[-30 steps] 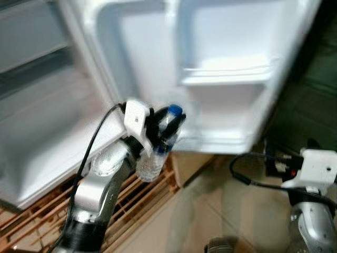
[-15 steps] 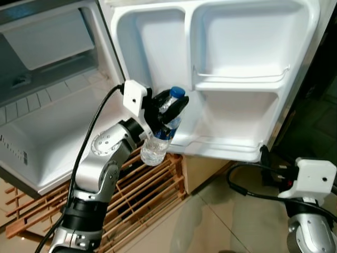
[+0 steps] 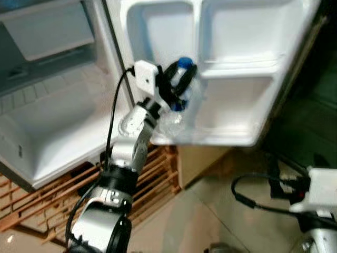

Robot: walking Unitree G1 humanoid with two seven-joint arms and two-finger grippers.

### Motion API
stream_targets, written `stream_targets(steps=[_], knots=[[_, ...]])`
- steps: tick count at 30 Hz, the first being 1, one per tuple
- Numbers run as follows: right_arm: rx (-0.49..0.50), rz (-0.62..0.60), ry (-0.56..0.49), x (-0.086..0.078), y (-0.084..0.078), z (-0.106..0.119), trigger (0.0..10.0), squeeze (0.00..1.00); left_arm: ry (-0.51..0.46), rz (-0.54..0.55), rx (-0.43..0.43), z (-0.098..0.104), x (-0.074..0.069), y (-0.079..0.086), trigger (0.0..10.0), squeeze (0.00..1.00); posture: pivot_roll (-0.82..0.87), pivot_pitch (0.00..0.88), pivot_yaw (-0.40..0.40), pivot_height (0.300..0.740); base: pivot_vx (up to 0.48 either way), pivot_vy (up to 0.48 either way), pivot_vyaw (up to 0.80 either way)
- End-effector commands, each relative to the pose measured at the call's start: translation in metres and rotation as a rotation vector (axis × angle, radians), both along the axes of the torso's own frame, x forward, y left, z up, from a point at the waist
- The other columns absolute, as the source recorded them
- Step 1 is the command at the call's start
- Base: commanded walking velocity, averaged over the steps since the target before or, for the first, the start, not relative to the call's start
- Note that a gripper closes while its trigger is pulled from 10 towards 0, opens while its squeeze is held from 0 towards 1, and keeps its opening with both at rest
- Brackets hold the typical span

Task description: Restocking fridge

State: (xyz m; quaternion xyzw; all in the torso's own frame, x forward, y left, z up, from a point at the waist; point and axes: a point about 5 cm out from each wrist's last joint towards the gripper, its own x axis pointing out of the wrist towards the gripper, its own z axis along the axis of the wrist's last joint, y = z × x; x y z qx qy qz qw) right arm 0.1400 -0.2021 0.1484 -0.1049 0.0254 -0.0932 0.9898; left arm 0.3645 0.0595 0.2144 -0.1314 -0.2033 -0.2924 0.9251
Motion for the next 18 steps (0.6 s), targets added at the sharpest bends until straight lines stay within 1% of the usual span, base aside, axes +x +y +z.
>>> stream_targets(steps=[1, 3, 5, 7, 10, 11, 13, 15, 16, 18], knots=[[-0.026, 0.031, -0.028, 0.003, 0.003, 0.01, 10.0, 0.27, -0.047, 0.083, 0.016, 0.003, 0.004, 0.012, 10.0, 0.0, -0.46, 0.126, 0.085, 0.732, 0.0, 0.0, 0.0], [-0.044, 0.025, -0.023, -0.003, 0.002, 0.014, 10.0, 0.27, -0.08, 0.082, 0.028, 0.003, 0.004, 0.009, 10.0, 0.0, -0.48, 0.137, 0.081, 0.732, 0.0, 0.0, 0.0], [-0.048, -0.008, -0.007, -0.009, -0.004, 0.016, 10.0, 0.27, -0.124, 0.073, 0.068, 0.001, 0.001, 0.004, 10.0, 0.0, -0.5, 0.154, 0.067, 0.732, 0.0, 0.0, 0.0], [-0.056, -0.014, 0.012, -0.015, -0.006, 0.018, 10.0, 0.27, -0.159, 0.061, 0.129, -0.005, -0.002, -0.004, 10.0, 0.0, -0.52, 0.166, 0.056, 0.732, 0.0, 0.0, 0.0], [-0.081, 0.01, 0.024, -0.021, -0.005, 0.022, 10.0, 0.27, -0.154, 0.016, 0.175, -0.014, -0.007, -0.016, 10.0, 0.0, -0.53, 0.173, 0.05, 0.732, 0.0, 0.0, 0.0], [-0.085, 0.011, 0.025, -0.022, -0.005, 0.023, 10.0, 0.27, -0.148, 0.017, 0.184, -0.015, -0.008, -0.018, 10.0, 0.0, -0.53, 0.177, 0.05, 0.732, 0.0, 0.0, 0.0], [-0.089, 0.0, 0.033, -0.023, -0.009, 0.023, 10.0, 0.27, -0.088, 0.011, 0.154, -0.021, -0.007, -0.019, 10.0, 0.0, -0.52, 0.178, 0.055, 0.732, 0.0, 0.0, 0.0], [-0.072, -0.014, 0.038, -0.023, -0.01, 0.022, 10.0, 0.27, -0.027, 0.031, 0.138, -0.027, -0.005, -0.016, 10.0, 0.0, -0.51, 0.177, 0.061, 0.732, 0.0, 0.0, 0.0], [-0.054, -0.023, 0.035, -0.022, -0.01, 0.021, 10.0, 0.27, -0.009, 0.022, 0.131, -0.029, -0.006, -0.015, 10.0, 0.0, -0.5, 0.174, 0.067, 0.732, 0.0, 0.0, 0.0], [-0.006, -0.045, 0.026, -0.017, -0.011, 0.018, 10.0, 0.27, 0.026, -0.033, 0.107, -0.036, -0.011, -0.015, 10.0, 0.0, -0.48, 0.161, 0.088, 0.732, 0.0, 0.0, 0.0]])
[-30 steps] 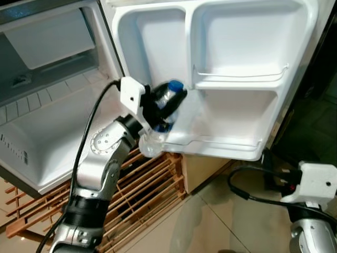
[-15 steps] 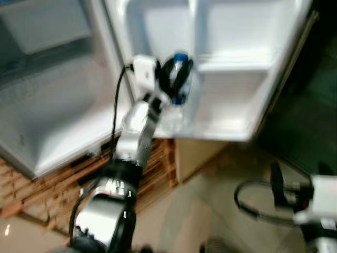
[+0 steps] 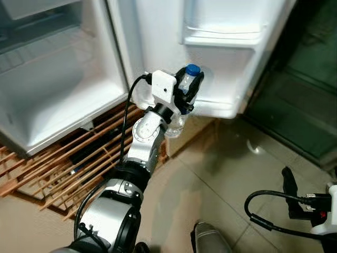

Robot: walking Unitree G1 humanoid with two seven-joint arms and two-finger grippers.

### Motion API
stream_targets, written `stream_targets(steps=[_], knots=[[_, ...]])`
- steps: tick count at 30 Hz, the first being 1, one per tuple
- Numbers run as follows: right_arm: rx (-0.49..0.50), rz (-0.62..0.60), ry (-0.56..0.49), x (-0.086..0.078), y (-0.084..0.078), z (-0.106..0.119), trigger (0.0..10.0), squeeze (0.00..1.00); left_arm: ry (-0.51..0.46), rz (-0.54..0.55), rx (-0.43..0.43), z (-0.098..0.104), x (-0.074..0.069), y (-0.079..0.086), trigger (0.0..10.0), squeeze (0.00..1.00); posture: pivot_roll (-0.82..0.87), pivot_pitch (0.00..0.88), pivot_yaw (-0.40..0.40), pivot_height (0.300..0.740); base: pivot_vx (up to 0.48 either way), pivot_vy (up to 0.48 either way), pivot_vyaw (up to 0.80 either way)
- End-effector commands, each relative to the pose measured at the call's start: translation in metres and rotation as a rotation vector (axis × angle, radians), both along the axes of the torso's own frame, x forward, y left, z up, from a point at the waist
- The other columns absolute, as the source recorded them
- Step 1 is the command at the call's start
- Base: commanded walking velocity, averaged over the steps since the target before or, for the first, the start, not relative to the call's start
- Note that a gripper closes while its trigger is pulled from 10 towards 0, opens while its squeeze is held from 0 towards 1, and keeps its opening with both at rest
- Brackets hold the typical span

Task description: Restocking fridge

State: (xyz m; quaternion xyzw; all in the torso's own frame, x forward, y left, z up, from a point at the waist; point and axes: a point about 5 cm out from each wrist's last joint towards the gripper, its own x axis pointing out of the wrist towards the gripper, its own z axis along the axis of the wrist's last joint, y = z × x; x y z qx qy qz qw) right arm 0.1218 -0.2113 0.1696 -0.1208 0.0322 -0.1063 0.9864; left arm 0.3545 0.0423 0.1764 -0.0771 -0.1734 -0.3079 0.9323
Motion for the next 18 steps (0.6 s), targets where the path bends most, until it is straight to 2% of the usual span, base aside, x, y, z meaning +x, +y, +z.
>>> stream_targets(steps=[1, 2, 4, 6, 7, 8, 12, 13, 16, 18], knots=[[0.05, -0.025, 0.001, 0.005, -0.002, -0.004, 10.0, 0.27, 0.022, -0.054, -0.011, -0.002, -0.006, 0.004, 10.0, 0.0, -0.46, 0.151, 0.099, 0.732, 0.0, 0.0, 0.0], [0.05, -0.025, 0.001, 0.005, -0.002, -0.004, 10.0, 0.27, 0.022, -0.054, -0.011, -0.002, -0.006, 0.004, 10.0, 0.0, -0.46, 0.151, 0.099, 0.732, 0.0, 0.0, 0.0], [0.1, -0.029, -0.026, 0.019, 0.0, -0.01, 10.0, 0.27, 0.066, -0.108, 0.011, -0.006, -0.02, 0.014, 10.0, 0.0, -0.38, 0.109, 0.121, 0.732, 0.0, 0.0, 0.0], [0.116, -0.013, -0.043, 0.03, 0.003, -0.014, 10.0, 0.27, 0.076, -0.113, 0.021, -0.004, -0.023, 0.021, 10.0, 0.0, -0.35, 0.08, 0.13, 0.732, 0.0, 0.0, 0.0], [0.124, 0.016, -0.062, 0.041, 0.008, -0.015, 10.0, 0.27, 0.069, -0.107, 0.015, 0.001, -0.025, 0.026, 10.0, 0.0, -0.31, 0.055, 0.132, 0.732, 0.0, 0.0, 0.0], [0.124, 0.016, -0.062, 0.041, 0.008, -0.015, 10.0, 0.27, 0.069, -0.107, 0.015, 0.001, -0.025, 0.026, 10.0, 0.0, -0.31, 0.055, 0.132, 0.732, 0.0, 0.0, 0.0], [0.13, 0.066, -0.083, 0.065, 0.016, -0.02, 10.0, 0.28, 0.048, -0.09, 0.003, 0.012, -0.023, 0.025, 10.0, 0.0, -0.27, 0.0, 0.128, 0.732, 0.0, 0.0, 0.0], [0.132, 0.073, -0.091, 0.071, 0.017, -0.02, 10.0, 0.28, 0.045, -0.095, 0.0, 0.015, -0.023, 0.024, 10.0, 0.0, -0.26, 0.0, 0.127, 0.732, 0.0, 0.0, -0.8], [0.126, 0.086, -0.129, 0.089, 0.016, -0.018, 10.0, 0.28, 0.015, -0.118, 0.003, 0.028, -0.024, 0.018, 10.0, 0.0, -0.24, 0.0, 0.121, 0.732, 0.0, 0.48, -0.8], [0.121, 0.087, -0.14, 0.094, 0.015, -0.018, 10.0, 0.28, 0.013, -0.117, 0.009, 0.03, -0.022, 0.018, 10.0, 0.0, -0.24, 0.0, 0.12, 0.732, 0.0, 0.48, -0.8]])
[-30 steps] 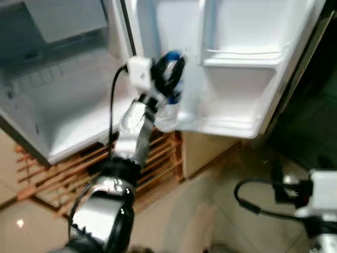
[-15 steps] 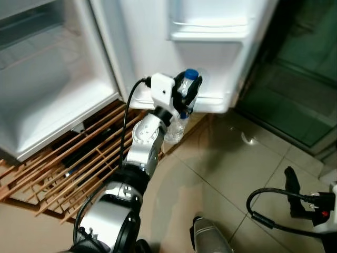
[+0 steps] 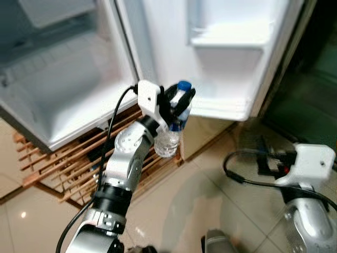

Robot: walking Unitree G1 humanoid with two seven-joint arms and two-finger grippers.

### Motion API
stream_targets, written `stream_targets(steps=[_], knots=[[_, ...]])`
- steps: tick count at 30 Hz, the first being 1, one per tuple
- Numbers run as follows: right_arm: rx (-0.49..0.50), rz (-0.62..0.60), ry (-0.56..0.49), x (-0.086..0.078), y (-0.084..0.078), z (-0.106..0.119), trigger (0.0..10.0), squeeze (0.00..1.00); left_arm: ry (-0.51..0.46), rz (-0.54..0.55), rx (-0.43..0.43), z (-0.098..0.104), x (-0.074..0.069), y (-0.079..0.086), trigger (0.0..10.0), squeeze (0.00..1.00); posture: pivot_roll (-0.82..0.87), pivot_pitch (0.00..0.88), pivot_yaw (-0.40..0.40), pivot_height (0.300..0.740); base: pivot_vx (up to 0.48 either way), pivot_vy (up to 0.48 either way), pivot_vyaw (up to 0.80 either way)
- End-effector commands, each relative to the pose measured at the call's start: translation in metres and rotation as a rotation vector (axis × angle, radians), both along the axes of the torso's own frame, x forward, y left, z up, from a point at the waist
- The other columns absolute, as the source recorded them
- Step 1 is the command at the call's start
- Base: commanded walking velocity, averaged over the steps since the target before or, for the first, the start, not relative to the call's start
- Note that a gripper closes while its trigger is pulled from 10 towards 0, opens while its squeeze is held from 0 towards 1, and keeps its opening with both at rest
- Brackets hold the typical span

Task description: Restocking fridge

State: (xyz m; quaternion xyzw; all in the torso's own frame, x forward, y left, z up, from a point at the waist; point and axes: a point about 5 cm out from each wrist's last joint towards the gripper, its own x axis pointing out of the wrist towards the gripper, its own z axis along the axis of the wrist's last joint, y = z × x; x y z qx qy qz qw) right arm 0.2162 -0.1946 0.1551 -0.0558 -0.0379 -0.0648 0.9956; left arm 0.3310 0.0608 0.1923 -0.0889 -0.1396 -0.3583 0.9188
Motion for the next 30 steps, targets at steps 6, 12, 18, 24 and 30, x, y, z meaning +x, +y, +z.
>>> stream_targets(steps=[6, 12, 18, 24, 30], knots=[[-0.021, -0.026, -0.042, 0.01, -0.007, 0.001, 10.0, 0.27, -0.059, 0.007, 0.064, 0.014, 0.003, -0.003, 10.0, 0.0, -0.25, 0.0, 0.116, 0.732, 0.0, 0.32, -0.53], [-0.04, -0.035, -0.062, 0.011, -0.012, 0.005, 10.0, 0.26, 0.023, 0.057, -0.049, 0.014, 0.016, -0.012, 10.0, 0.0, -0.28, 0.0, 0.108, 0.732, 0.0, 0.0, 0.0], [-0.044, -0.03, -0.055, 0.012, -0.015, 0.003, 10.0, 0.27, 0.1, 0.049, 0.09, -0.006, 0.029, -0.017, 10.0, 0.0, -0.3, 0.0, 0.124, 0.732, 0.0, 0.0, 0.0], [0.016, -0.146, -0.013, -0.007, -0.037, -0.007, 10.0, 0.26, 0.149, -0.11, 0.213, -0.037, -0.011, 0.028, 10.0, 0.0, -0.29, 0.0, 0.187, 0.732, 0.0, 0.0, 0.0], [-0.032, -0.082, 0.091, -0.056, -0.018, -0.009, 10.0, 0.27, 0.373, -0.162, 0.157, -0.062, -0.084, 0.057, 10.0, 0.0, -0.26, 0.0, 0.162, 0.732, 0.0, 0.0, 0.0]])
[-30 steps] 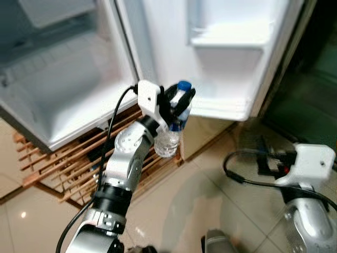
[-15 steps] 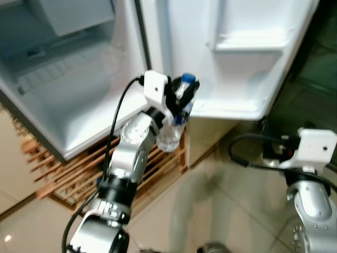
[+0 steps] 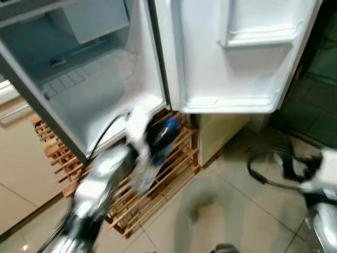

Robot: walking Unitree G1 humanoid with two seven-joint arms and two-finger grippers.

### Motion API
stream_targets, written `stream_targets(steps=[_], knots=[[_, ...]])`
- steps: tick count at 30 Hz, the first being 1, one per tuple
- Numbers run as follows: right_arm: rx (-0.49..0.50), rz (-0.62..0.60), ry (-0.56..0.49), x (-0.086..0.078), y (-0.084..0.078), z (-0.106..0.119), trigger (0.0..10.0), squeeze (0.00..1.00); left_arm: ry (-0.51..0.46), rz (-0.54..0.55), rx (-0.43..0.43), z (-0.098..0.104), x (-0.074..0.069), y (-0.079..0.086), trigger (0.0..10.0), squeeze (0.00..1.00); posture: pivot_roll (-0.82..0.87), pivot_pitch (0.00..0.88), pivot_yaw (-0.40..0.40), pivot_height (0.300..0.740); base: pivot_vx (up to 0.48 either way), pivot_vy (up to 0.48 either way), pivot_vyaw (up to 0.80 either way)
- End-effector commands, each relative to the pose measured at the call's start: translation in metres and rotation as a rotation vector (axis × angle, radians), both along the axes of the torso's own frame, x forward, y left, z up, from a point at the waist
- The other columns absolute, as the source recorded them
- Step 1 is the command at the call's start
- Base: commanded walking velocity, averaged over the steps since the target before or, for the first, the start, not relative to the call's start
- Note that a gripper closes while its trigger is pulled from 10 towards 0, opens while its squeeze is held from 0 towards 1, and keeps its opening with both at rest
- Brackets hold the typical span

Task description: Restocking fridge

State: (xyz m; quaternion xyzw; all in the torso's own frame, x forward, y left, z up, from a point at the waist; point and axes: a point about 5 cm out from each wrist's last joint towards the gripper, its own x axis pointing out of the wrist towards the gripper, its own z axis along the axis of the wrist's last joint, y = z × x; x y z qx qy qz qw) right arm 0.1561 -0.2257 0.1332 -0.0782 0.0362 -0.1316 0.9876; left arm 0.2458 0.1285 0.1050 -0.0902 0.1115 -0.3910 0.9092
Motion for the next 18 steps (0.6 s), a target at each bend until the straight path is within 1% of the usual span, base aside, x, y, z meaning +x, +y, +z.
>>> stream_targets(steps=[1, 3, 4, 5, 6, 8, 11, 13, 15, 18], knots=[[0.005, 0.066, -0.045, 0.005, 0.012, 0.012, 10.0, 0.27, -0.105, -0.056, -0.059, 0.027, 0.0, -0.015, 10.0, 0.0, -0.26, 0.0, 0.146, 0.732, 0.0, 0.0, 0.0], [0.016, 0.062, -0.054, 0.012, 0.009, 0.012, 10.0, 0.27, -0.161, -0.043, -0.079, 0.032, 0.007, -0.025, 10.0, 0.0, -0.26, 0.0, 0.137, 0.732, 0.0, 0.0, 0.0], [0.015, 0.067, -0.073, 0.015, 0.008, 0.013, 10.0, 0.27, -0.21, -0.033, -0.059, 0.037, 0.014, -0.031, 10.0, 0.0, -0.26, 0.0, 0.128, 0.732, 0.0, 0.0, 0.0], [0.015, 0.067, -0.073, 0.015, 0.008, 0.013, 10.0, 0.27, -0.21, -0.033, -0.059, 0.037, 0.014, -0.031, 10.0, 0.0, -0.26, 0.0, 0.128, 0.732, 0.0, 0.0, 0.0], [0.011, 0.072, -0.081, 0.017, 0.008, 0.014, 10.0, 0.27, -0.239, -0.027, -0.059, 0.04, 0.017, -0.032, 10.0, 0.0, -0.26, 0.0, 0.123, 0.732, 0.0, 0.0, 0.0], [0.008, 0.078, -0.074, 0.018, 0.009, 0.013, 10.0, 0.27, -0.267, -0.049, -0.055, 0.048, 0.015, -0.037, 10.0, 0.0, -0.25, 0.0, 0.121, 0.732, 0.452, 0.0, 0.0], [0.007, 0.066, -0.06, 0.023, 0.011, 0.009, 10.0, 0.28, -0.298, -0.08, -0.029, 0.059, 0.015, -0.04, 10.0, 0.0, -0.24, 0.0, 0.128, 0.732, 0.48, 0.0, -0.79], [0.008, 0.064, -0.075, 0.028, 0.011, 0.009, 10.0, 0.28, -0.307, -0.088, -0.025, 0.063, 0.017, -0.04, 10.0, 0.0, -0.24, 0.0, 0.135, 0.732, 0.48, 0.0, -0.78], [0.009, 0.063, -0.079, 0.029, 0.011, 0.008, 10.0, 0.28, -0.307, -0.087, -0.026, 0.063, 0.018, -0.041, 10.0, 0.0, -0.24, 0.0, 0.135, 0.732, 0.48, 0.0, -0.78], [0.014, 0.081, -0.053, 0.032, 0.015, 0.002, 10.0, 0.27, -0.309, -0.097, -0.026, 0.064, 0.02, -0.044, 10.0, 0.0, -0.24, 0.0, 0.146, 0.732, 0.48, 0.0, 0.0]])
